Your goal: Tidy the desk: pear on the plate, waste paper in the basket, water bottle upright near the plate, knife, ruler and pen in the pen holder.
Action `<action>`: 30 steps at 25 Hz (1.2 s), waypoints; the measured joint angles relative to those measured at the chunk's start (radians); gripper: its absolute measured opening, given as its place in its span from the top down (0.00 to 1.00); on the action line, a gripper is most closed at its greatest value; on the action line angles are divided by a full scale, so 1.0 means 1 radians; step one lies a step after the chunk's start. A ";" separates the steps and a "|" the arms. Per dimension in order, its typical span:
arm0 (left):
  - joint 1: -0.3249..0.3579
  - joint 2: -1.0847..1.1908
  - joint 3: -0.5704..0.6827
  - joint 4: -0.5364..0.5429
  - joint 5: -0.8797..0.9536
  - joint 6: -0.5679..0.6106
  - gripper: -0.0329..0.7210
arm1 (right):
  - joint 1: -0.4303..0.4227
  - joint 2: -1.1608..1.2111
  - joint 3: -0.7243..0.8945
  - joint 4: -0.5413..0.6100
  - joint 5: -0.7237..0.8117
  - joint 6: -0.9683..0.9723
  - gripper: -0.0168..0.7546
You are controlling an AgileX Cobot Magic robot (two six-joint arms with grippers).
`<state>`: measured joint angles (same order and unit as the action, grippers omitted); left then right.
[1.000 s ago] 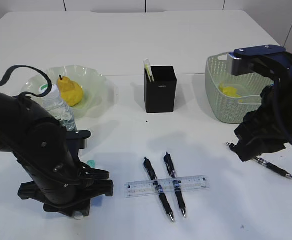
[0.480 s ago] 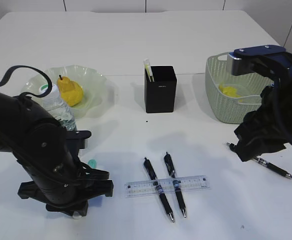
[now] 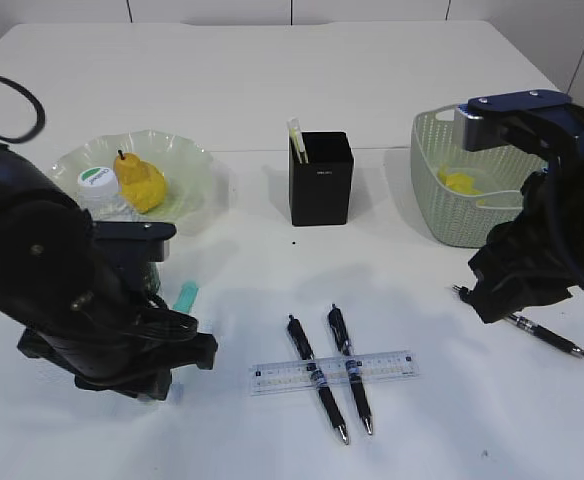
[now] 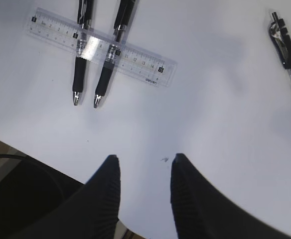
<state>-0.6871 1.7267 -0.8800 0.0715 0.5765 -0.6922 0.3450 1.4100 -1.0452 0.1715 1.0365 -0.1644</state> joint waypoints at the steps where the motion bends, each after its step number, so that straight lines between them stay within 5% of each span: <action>1: 0.000 -0.022 0.000 -0.001 0.015 0.024 0.80 | 0.000 0.000 0.000 0.000 0.000 0.000 0.64; 14: 0.000 -0.396 0.000 0.000 0.164 0.324 0.80 | 0.000 0.000 0.000 0.027 -0.002 -0.002 0.64; 22: -0.002 -0.456 -0.122 -0.017 0.273 0.545 0.80 | 0.000 0.000 0.000 0.182 -0.035 -0.038 0.64; 30: -0.002 -0.415 -0.146 -0.044 0.362 0.621 0.80 | 0.000 -0.012 -0.002 0.381 -0.090 -0.091 0.64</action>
<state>-0.6894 1.3112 -1.0263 0.0274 0.9383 -0.0715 0.3450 1.3984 -1.0470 0.5525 0.9465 -0.2552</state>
